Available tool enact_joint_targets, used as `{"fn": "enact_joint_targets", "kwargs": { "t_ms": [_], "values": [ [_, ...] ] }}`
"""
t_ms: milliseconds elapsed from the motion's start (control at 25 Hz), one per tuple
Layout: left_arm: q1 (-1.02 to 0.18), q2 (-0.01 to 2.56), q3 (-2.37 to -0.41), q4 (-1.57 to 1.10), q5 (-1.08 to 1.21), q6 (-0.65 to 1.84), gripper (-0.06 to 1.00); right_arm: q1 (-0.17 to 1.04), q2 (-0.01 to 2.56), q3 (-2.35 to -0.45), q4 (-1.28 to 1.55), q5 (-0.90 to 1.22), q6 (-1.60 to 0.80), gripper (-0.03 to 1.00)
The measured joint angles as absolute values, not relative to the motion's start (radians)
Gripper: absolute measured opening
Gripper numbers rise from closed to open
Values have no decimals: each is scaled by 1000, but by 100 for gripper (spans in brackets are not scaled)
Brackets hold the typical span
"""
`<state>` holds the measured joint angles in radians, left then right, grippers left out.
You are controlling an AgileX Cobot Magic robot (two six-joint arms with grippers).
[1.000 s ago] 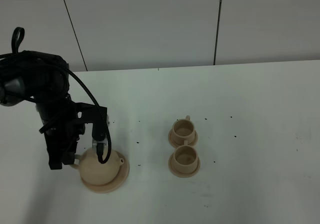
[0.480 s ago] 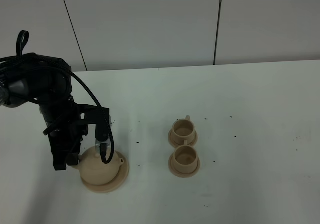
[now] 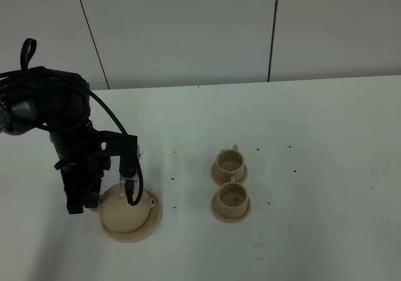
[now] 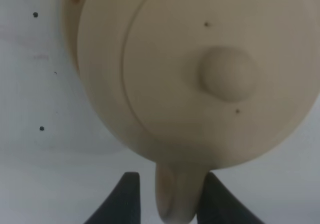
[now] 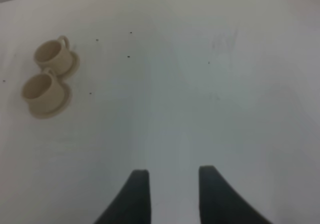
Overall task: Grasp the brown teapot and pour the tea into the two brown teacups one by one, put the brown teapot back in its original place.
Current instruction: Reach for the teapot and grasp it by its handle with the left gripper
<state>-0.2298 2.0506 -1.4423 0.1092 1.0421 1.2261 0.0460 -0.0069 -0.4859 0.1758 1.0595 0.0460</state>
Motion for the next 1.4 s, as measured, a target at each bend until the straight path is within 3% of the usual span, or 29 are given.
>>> {"fn": "enact_joint_targets", "kwargs": {
  "t_ms": [520,920,1400],
  "values": [
    [-230,2051,-1442,109,1042,1226,34,46,-7,-486,176,1060,46,24],
    [-230,2052,-1442,108,1049,1227,18,46,-7,-486,176,1060,46,24],
    [-230,2073,-1442,113,1060,1227,17,46,-7,-486,176,1060,46,24]
  ]
}}
